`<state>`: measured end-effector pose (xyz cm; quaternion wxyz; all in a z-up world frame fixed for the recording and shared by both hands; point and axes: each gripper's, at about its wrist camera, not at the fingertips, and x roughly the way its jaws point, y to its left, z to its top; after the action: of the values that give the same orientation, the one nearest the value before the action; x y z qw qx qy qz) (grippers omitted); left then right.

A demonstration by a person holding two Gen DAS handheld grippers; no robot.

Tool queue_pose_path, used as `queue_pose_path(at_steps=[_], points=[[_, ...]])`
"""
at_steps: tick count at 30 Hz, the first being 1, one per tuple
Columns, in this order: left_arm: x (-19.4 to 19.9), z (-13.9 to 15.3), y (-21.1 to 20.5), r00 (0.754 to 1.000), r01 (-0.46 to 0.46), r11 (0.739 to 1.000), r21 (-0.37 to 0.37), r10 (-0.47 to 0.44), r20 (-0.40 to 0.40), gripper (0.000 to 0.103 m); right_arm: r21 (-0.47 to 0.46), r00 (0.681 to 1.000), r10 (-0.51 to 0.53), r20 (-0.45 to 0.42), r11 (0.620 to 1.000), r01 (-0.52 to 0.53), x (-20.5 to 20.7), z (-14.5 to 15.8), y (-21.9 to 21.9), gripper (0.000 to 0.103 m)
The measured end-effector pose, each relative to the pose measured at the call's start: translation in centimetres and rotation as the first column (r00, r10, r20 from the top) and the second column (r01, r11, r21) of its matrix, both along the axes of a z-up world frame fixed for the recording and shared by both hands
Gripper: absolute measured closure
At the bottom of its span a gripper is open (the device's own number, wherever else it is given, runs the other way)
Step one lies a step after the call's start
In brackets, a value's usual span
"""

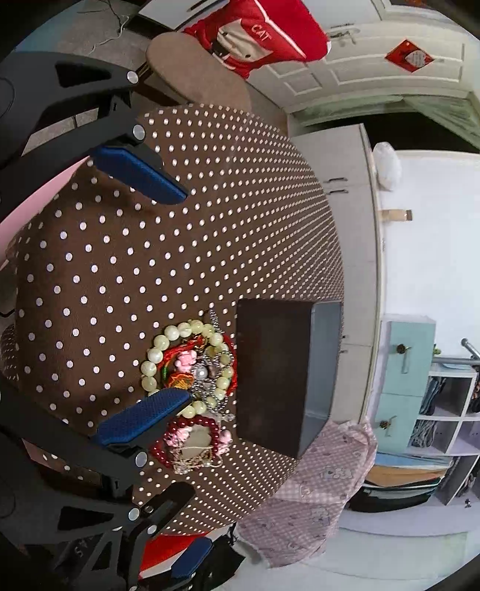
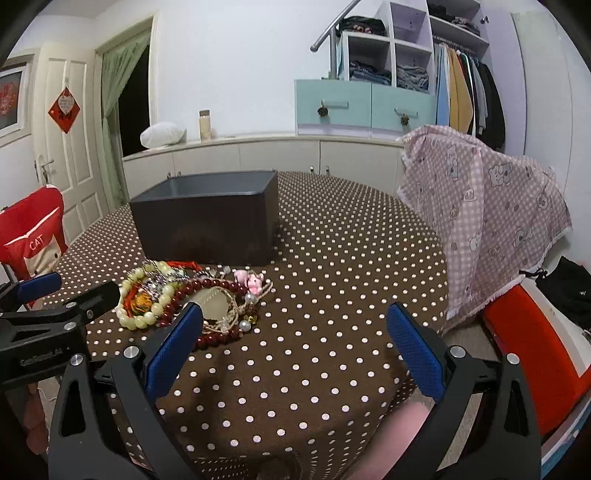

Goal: Organize jewelry
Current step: 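Move both tools toward the jewelry pile in front of the grey box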

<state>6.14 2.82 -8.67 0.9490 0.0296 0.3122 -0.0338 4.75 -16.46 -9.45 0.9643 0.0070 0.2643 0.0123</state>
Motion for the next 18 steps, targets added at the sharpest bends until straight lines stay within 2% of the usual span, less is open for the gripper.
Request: queue_pose_path(at_steps=[7, 12, 18], points=[[1.7, -1.3, 0.2, 0.999, -0.027, 1.0, 0.0, 0.027, -0.037, 0.006, -0.004, 0.999, -0.031, -0.039, 1.0, 0.031, 0.9, -0.8, -0.5, 0.008], [2.1, -1.0, 1.2, 0.997, -0.075, 0.997, -0.005, 0.075, -0.025, 0.006, 0.015, 0.998, -0.024, -0.056, 1.0, 0.025, 1.3, -0.7, -0.7, 0.008], [2.7, -1.4, 1.4, 0.995, -0.091, 0.996, 0.016, 0.091, -0.03, 0.006, -0.03, 0.997, -0.013, -0.076, 0.999, 0.011, 2.0, -0.8, 0.2, 0.008]])
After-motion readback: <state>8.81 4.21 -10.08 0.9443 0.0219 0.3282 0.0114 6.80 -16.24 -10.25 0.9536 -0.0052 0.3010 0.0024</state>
